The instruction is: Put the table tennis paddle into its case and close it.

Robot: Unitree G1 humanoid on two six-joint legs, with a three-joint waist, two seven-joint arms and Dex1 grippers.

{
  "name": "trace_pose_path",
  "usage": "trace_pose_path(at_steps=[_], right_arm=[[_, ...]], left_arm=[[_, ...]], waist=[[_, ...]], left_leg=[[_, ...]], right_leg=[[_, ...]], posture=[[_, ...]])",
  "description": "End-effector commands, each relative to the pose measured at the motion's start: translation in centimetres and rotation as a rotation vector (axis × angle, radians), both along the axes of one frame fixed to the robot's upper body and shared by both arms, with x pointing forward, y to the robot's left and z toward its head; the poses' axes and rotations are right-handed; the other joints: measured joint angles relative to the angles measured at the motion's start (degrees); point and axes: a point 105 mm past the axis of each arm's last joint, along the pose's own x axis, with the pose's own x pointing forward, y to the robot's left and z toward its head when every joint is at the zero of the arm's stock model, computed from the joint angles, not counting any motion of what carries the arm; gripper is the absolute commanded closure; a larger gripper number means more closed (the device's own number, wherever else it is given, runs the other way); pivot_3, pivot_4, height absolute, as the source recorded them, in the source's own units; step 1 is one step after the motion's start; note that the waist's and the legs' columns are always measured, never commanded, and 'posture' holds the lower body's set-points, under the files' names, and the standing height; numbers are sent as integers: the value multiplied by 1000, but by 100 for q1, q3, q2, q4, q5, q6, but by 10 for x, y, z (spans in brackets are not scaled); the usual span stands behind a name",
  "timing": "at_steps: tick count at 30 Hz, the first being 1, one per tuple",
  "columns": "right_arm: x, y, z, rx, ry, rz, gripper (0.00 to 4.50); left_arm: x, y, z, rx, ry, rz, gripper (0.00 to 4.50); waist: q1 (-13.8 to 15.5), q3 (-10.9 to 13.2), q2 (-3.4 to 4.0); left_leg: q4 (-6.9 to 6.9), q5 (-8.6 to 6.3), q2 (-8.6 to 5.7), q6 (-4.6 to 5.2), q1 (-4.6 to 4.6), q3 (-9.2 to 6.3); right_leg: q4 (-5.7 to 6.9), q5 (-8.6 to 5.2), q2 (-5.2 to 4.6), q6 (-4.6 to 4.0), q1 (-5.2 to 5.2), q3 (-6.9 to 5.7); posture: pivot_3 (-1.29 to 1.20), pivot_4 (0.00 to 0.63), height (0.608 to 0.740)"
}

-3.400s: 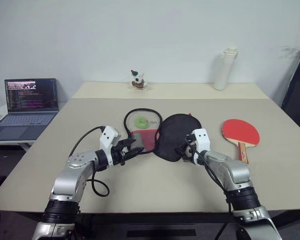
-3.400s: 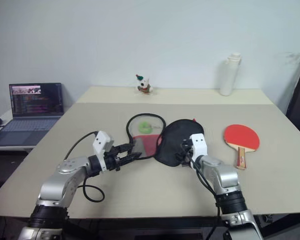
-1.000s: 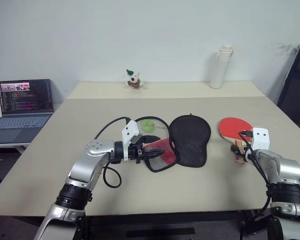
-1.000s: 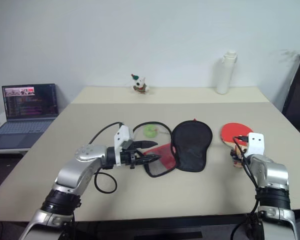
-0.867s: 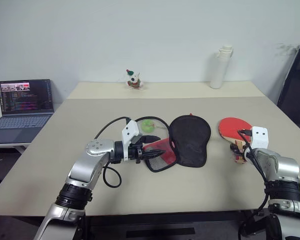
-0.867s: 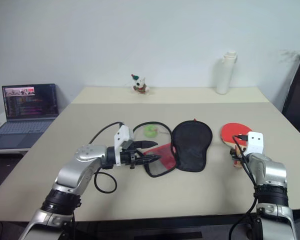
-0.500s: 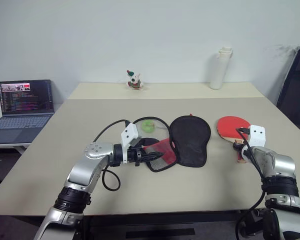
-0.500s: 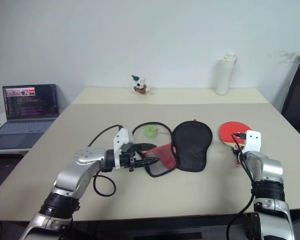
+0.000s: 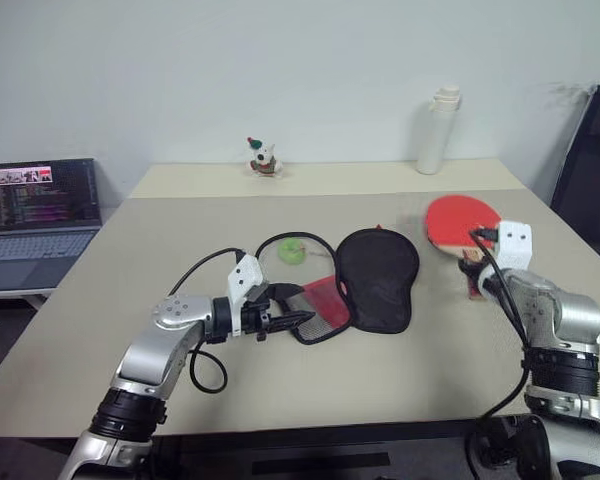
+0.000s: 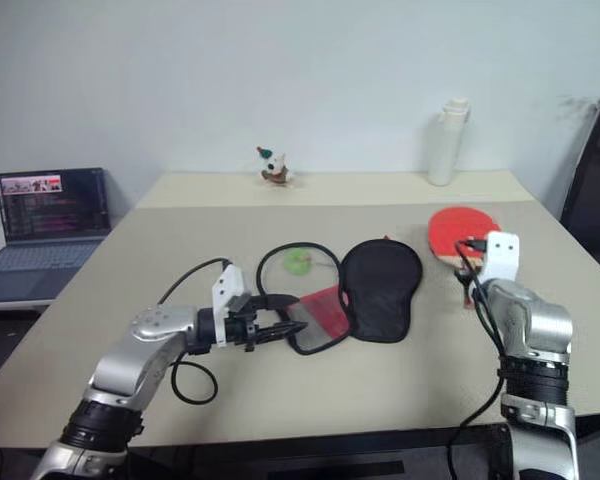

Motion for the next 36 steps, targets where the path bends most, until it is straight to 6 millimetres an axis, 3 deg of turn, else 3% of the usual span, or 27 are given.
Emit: trace_pose_path(at_steps=[1,4,11,22,30,36], right_arm=[[-15,47,17,69,-44,107,3353],[-24,79,5,116,-4,155,3355],[-27,107,-22,106,60,195,3356],[-3,103,-41,99,71,128,3356],[4,103,-48,96,77,108,3356],[2,108,-51,84,83,101,1513]], left_arm=[[-3,2,11,-12,-40,0,1669],[-4,-1,12,-13,-37,-4,1669],[-6,-3,12,-7,-34,-7,1669],[-9,-1,13,-1,-31,9,1669],[-9,-2,12,-2,-27,11,1669],[-9,-3,12,-4,-25,13,1669]], waist=[[4,-1,0],[16,0,0],[50,-1,0],[10,-1,0],[10,-1,0],[10,-1,-1]], left_leg=[[-1,0,1,0,2,-1],[-2,0,2,0,4,-2],[6,0,-19,0,-14,3],[5,0,-11,0,-11,5],[5,0,-11,0,-11,6],[5,0,-11,0,-11,5]], right_leg=[[1,0,1,0,0,0],[3,0,2,0,0,-2],[-19,7,-21,12,0,-3],[-15,8,-11,13,-3,1],[-15,8,-11,12,-3,3],[-13,8,-11,12,-3,2]], posture=[[0,150,740],[0,150,740],[0,150,740],[0,150,740],[0,150,740],[0,150,740]])
